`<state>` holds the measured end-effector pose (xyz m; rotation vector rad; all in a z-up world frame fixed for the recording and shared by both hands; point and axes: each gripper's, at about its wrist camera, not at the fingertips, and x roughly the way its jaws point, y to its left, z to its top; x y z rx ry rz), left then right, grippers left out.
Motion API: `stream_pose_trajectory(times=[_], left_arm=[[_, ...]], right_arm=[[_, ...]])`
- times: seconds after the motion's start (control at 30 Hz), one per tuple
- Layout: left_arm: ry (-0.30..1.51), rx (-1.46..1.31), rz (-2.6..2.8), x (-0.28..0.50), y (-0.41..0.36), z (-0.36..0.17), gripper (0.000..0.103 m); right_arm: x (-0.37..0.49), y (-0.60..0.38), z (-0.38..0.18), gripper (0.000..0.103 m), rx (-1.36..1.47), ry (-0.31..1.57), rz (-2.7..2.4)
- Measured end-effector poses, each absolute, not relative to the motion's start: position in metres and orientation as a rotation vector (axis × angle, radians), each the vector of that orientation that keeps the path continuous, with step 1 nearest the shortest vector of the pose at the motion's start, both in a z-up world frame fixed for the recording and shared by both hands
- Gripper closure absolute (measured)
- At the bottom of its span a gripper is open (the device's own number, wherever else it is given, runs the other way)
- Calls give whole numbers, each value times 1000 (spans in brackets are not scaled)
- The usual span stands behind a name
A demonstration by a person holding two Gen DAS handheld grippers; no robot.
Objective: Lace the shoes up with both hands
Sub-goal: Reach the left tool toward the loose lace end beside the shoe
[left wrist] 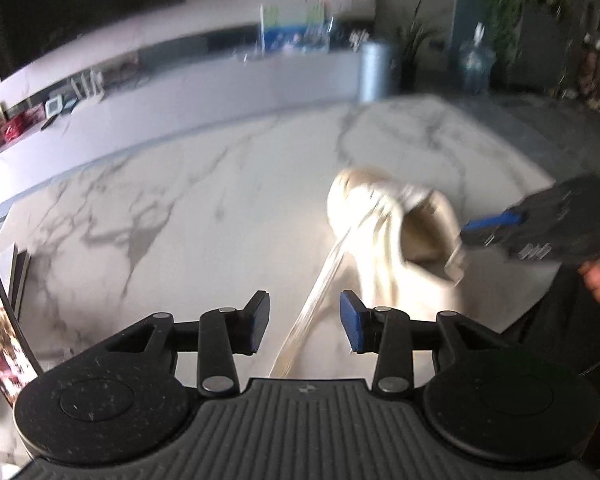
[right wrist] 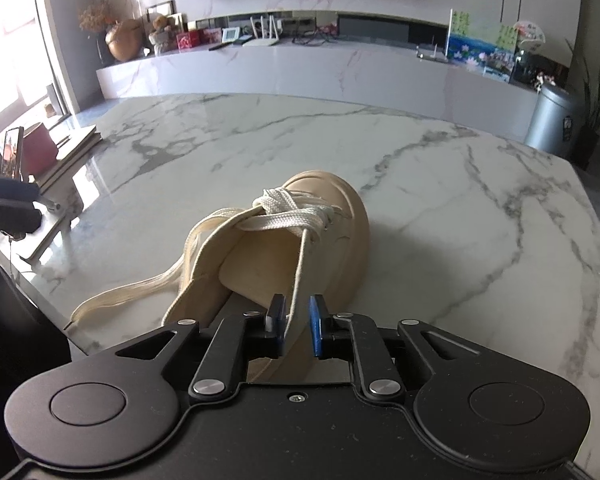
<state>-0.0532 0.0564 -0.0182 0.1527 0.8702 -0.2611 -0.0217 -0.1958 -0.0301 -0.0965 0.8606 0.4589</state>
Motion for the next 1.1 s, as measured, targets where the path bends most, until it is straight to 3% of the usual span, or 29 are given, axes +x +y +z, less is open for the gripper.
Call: stream_pose_trajectory(times=[0.13,0.27,0.37,0.5,1.1], left_arm=[[936,103,-245,-46,67,-37,65],[980,74,-231,-40,73,-50,62],[1032,110,-230,-37,69,-63,63],[1109,109,-261,-29,67,-82,77],[1123,30,-237,15,79,-97,76]], right_arm=[[-22,-200,-24,89,-42,843,465],[-22,-192,-12,77,-53,810,495],[-22,-184,-7,77,-67,789,505],[-23,-184,-2,77,-52,774,518],[3,-196,-24,74,-90,784,443]])
